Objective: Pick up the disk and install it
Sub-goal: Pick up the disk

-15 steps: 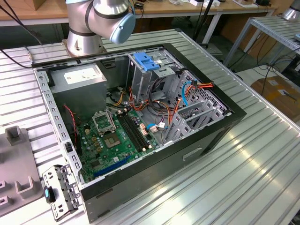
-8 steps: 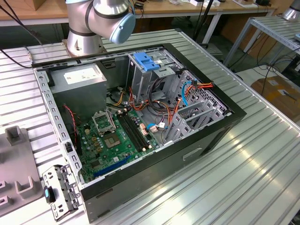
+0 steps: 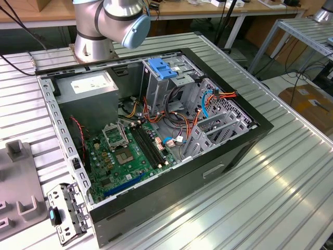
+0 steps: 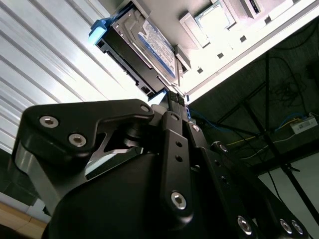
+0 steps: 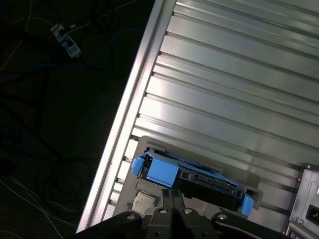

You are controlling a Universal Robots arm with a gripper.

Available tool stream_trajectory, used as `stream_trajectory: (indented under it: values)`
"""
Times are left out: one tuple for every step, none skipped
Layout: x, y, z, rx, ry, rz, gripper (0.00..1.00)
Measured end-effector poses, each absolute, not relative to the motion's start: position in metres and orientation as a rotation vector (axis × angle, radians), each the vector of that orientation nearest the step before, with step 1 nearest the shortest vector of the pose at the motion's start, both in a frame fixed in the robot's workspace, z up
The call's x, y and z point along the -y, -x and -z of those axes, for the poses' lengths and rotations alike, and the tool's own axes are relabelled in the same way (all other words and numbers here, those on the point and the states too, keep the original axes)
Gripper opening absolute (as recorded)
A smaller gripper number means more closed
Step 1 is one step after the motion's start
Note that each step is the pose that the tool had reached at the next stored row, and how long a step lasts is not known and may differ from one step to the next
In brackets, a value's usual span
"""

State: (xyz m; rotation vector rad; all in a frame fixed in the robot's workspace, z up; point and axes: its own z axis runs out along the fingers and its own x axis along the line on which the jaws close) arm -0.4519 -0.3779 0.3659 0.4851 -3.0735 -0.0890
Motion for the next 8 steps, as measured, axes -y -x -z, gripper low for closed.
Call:
stream_trajectory:
  values:
    - [0.3779,0.4519,-0.3659,3.073,-0.485,0.089,0.11]
    - [0.3779,0.4519,-0.3659,3.073,-0.485,0.089,0.11]
    - [0.3779,0.4519,-0.3659,3.074,-0.485,0.089,0.11]
    - [0.3779,0.4519,-0.3659,3.073,-0.486,0.089,0.11]
    - [0.3779,0.4519,-0.3658,3.072,-0.492,0.089,0.11]
    - [0.3779,0.4518,-0.3658,3.070,-0.503,0.089,0.11]
    - [0.3779,0.4518,-0.3658,3.066,-0.528,0.089,0.11]
    - [0.3779,0.4518,-0.3658,3.060,-0.555,0.088,0.11]
